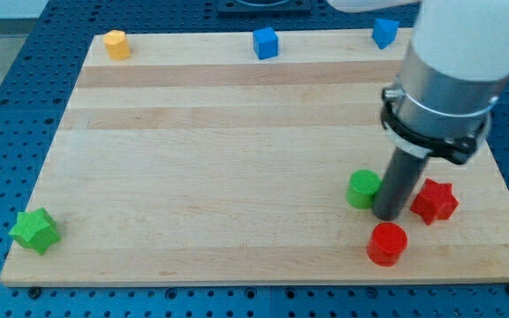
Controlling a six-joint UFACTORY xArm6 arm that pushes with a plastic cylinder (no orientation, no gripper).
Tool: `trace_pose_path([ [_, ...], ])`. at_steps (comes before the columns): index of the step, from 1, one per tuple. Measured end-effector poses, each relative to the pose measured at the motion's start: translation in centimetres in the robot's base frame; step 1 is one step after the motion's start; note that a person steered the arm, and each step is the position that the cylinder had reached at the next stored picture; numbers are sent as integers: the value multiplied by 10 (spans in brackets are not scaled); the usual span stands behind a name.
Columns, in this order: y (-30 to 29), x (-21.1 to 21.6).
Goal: Push the green circle towards the center of the board
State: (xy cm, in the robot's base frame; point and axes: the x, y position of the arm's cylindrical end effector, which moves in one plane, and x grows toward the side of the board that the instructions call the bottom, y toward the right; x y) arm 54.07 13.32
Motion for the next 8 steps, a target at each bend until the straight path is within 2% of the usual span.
trace_pose_path([
  [8, -119, -139],
])
